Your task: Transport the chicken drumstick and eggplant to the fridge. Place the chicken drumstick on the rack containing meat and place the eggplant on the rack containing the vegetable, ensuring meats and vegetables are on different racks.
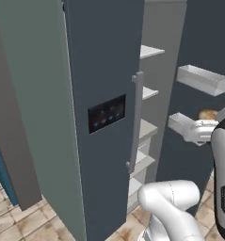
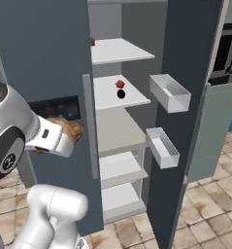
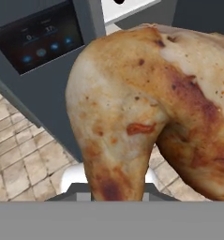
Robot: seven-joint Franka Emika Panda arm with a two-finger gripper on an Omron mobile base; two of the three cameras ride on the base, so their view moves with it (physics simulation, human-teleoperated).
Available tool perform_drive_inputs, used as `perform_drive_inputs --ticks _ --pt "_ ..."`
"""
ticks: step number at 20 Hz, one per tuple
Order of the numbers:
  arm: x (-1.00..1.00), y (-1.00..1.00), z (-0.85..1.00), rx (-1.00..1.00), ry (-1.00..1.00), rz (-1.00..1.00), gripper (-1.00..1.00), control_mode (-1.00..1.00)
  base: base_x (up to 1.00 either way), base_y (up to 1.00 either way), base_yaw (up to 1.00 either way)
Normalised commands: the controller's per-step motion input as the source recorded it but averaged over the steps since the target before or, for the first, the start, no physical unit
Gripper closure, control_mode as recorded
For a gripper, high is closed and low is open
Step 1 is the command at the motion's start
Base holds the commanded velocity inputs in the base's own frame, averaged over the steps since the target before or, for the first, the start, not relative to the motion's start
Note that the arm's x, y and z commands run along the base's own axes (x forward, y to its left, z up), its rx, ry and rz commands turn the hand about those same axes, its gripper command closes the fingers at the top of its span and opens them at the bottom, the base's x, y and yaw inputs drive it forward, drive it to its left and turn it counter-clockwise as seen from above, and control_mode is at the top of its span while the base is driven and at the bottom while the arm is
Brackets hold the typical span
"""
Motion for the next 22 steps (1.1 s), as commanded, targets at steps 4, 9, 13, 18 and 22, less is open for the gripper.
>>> perform_drive_inputs --ticks 4,9,13,18,22 --pt "0.0 0.0 0.0 0.0 0.0 0.0 1.0 1.0 0.03 0.01 0.01" --pt "0.0 0.0 0.0 0.0 0.0 0.0 1.0 1.0 0.27 -0.35 0.02" --pt "0.0 0.0 0.0 0.0 0.0 0.0 1.0 1.0 0.94 -0.13 0.0" --pt "0.0 0.0 0.0 0.0 0.0 0.0 1.0 1.0 0.94 0.03 -0.02" --pt "0.0 0.0 0.0 0.0 0.0 0.0 1.0 1.0 0.73 0.12 -0.07"
